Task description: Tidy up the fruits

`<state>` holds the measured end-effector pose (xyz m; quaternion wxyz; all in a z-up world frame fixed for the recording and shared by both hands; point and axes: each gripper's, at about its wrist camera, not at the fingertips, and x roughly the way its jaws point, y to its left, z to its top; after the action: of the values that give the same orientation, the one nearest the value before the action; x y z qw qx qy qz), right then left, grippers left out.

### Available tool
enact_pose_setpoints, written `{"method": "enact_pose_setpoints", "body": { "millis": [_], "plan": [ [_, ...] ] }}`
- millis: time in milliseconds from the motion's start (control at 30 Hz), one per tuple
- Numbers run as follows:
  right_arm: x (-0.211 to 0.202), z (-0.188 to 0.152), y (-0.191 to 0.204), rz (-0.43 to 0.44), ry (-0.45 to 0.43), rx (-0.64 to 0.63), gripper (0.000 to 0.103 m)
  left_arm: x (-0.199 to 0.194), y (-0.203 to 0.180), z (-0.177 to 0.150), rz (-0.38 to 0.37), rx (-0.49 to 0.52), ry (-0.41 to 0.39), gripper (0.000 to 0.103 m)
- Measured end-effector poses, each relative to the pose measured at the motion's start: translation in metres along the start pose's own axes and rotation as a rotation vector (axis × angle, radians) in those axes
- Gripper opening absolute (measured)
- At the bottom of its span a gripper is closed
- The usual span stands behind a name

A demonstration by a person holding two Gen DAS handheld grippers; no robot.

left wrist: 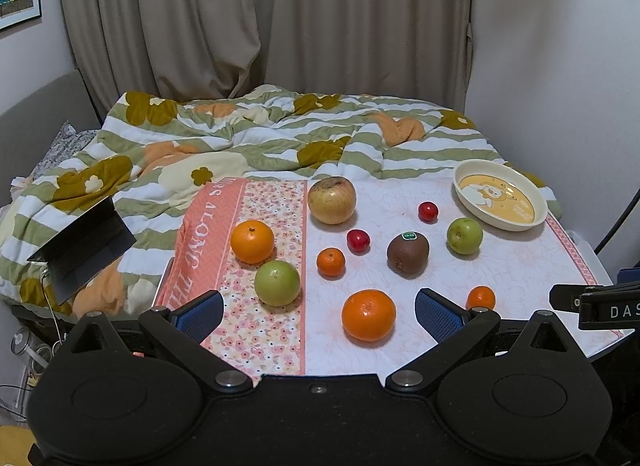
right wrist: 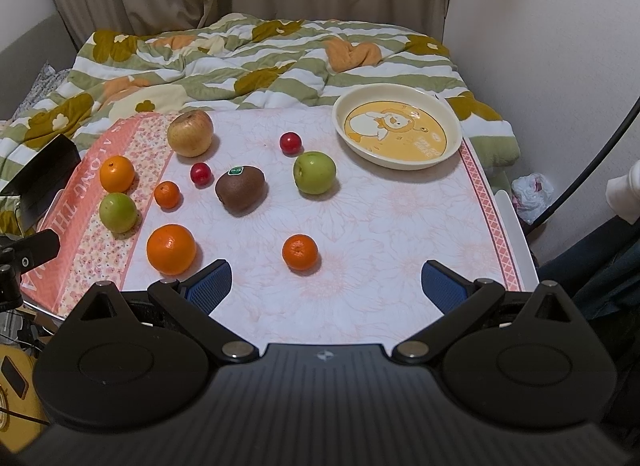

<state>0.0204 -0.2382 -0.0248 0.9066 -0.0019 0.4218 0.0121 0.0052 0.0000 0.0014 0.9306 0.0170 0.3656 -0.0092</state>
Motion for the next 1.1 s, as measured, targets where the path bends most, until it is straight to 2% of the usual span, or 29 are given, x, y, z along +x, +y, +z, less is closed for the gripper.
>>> {"method": "enact_pose_setpoints", "body": {
  "millis": [233,467,633,867,933,1000,1100],
  "plan": [
    [0.003,0.006,0.011,-0.008,0.000,0.001,0.103,0.011,0.009,0.001,-0.019,0.047,-0.008,0.103],
    [0.032,-0.008,0.010,-0.058,0.003,0.002,0.103,0.050,0.004,-0.012,-0.065,0.133,-0.020,0.103],
    [0.057,-0.020,0.000,-0.026,-0.020,-0.004,0.103,0.078,-0.001,-0.024,-0.088,0.131,-0.001,0.103],
    [0.097,-0.036,-0.007,0.037,-0.014,-0.133,0.103,0.103,-0.021,-0.043,-0.044,0.110,0.003,0.101],
    [0.107,-0.037,-0.011,0.076,-0.014,-0.150,0.103,0.109,-0.028,-0.046,-0.021,0.110,0.003,0.099],
    [0.115,-0.039,-0.014,0.114,-0.018,-0.172,0.103,0.116,-0.034,-0.049,-0.007,0.101,0.012,0.090],
    [0.128,-0.040,-0.016,0.157,-0.011,-0.226,0.102,0.129,-0.041,-0.052,0.007,0.064,0.037,0.084]
  ]
}}
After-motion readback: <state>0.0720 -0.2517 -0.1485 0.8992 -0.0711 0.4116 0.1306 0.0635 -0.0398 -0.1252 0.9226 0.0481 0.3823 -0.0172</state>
